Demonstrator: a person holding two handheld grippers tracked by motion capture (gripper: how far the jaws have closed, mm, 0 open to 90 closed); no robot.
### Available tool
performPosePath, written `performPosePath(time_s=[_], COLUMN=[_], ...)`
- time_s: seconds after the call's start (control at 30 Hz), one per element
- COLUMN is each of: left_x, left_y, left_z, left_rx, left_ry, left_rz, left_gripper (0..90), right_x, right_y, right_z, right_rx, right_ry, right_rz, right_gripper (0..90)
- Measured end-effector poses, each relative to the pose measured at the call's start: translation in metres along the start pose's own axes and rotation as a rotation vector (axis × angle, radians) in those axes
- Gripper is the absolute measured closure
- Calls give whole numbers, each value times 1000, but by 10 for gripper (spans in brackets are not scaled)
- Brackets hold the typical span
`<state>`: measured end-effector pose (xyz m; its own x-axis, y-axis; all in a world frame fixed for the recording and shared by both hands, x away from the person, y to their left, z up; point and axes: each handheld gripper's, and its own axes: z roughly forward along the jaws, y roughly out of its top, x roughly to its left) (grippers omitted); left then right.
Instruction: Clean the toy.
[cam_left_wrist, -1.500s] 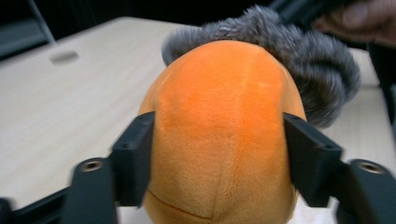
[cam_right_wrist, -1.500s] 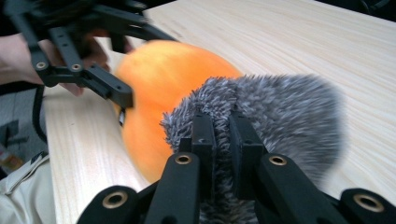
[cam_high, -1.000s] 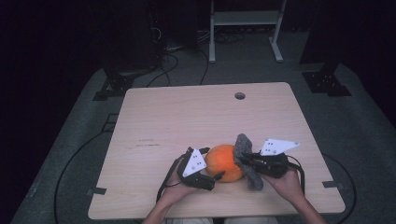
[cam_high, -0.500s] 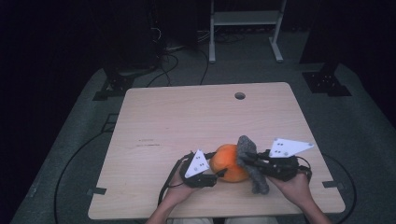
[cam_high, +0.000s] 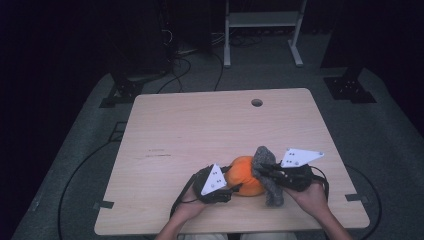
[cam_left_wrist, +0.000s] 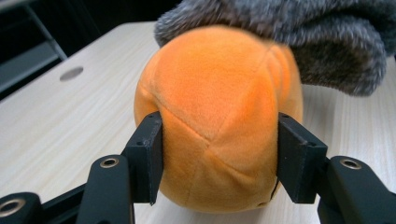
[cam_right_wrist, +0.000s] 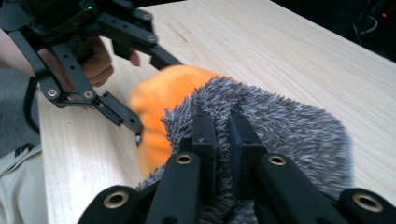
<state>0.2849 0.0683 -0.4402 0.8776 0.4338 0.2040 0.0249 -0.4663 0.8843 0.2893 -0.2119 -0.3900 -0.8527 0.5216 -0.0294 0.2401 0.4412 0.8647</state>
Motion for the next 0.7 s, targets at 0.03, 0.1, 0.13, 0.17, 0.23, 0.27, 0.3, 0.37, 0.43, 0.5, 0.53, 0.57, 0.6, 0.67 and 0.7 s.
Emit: performPosePath(time_s=[0.03, 0.1, 0.13, 0.17, 0.23, 0.27, 0.3, 0.37, 0.43, 0.5, 0.53, 0.57, 0.6, 0.67, 0.7], left_x=[4, 11, 16, 16, 21, 22, 22, 23, 23, 23, 22, 22, 21, 20, 20], left_y=[-4, -8, -6, -6, -3, -2, -2, -5, -10, -12, -15, -15, -14, -15, -16], left_z=[-1, -3, -4, -4, -9, -12, -13, -13, -14, -16, -16, -16, -16, -18, -18], left_rx=[3, 3, 0, 0, -63, -96, -101, -49, -32, -3, 8, 8, 17, 33, 36], left_ry=[-1, -20, -42, -42, -66, -72, -63, -53, -60, -61, -75, -75, -73, -74, -75], left_rz=[-25, -77, -141, -141, -209, -220, -208, -195, -199, -190, -190, -190, -179, -171, -174], left_gripper=[412, 381, 236, 168, 136, 175, 175, 285, 292, 306, 318, 326, 328, 333, 337], right_x=[-3, -6, -1, 3, 6, 12, 12, 18, 16, 14, 9, 9, 6, 3, 1], right_y=[-2, -6, -5, -3, -1, 4, 4, 7, 5, -2, -12, -12, -19, -24, -26], right_z=[0, 3, 10, 14, 18, 25, 25, 29, 28, 24, 20, 20, 16, 11, 10], right_rx=[-2, -7, -12, -12, -15, -23, -23, -19, -17, -13, -5, -5, 10, 38, 58], right_ry=[-3, 19, 26, 24, 39, 75, 75, 65, 73, 57, 58, 58, 45, 21, 14], right_rz=[19, 63, 60, 52, 47, 39, 39, 2, 9, 13, 45, 45, 54, 52, 64], right_gripper=[820, 819, 819, 819, 819, 819, 819, 819, 819, 820, 819, 819, 819, 818, 818])
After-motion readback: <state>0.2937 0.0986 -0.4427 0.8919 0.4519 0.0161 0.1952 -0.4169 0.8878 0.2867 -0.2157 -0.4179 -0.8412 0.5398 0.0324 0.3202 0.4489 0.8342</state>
